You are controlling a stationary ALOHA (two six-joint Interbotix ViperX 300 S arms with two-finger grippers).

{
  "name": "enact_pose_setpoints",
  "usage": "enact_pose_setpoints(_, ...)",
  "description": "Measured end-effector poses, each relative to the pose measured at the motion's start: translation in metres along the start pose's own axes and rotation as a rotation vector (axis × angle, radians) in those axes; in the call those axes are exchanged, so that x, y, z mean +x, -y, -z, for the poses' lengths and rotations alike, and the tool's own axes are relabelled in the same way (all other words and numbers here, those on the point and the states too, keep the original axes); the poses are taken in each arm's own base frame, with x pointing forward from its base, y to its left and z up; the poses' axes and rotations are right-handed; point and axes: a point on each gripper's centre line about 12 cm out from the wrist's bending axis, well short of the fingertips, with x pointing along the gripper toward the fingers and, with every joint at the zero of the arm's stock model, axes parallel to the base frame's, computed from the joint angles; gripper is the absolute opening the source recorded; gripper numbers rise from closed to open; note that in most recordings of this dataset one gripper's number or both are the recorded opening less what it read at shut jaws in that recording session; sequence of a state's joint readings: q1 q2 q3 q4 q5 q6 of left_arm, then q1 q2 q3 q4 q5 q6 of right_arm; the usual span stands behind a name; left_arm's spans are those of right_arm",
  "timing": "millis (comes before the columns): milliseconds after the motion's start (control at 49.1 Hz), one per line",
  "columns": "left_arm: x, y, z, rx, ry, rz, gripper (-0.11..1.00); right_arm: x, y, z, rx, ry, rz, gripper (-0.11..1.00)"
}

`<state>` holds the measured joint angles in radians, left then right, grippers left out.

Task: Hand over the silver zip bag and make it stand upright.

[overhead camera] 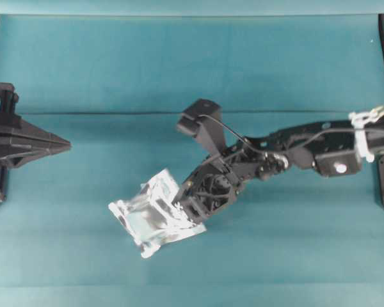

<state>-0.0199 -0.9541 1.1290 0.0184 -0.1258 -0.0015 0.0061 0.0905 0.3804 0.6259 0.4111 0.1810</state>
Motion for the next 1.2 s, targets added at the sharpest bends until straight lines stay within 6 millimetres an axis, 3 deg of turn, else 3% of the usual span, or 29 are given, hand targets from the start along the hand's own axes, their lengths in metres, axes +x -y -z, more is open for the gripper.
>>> enact_pose_setpoints(367,-0.007,0.000,-0.001,-0.008,-0.015,-0.001,-0.01,-0.034,-0.018,-0.027,-0.264,-0.199,0.050,0.01)
enact_pose_setpoints(611,-0.012,0.001,-0.001,-0.002,-0.032,0.006,-0.01,-0.052,-0.018,-0.035,-0.404,-0.303,0.175,0.01)
enact_pose_setpoints(1202,-0.013,0.001,-0.001,-0.002,-0.037,0.006,-0.01,-0.056,-0.007,-0.058,-0.614,-0.407,0.424,0.01)
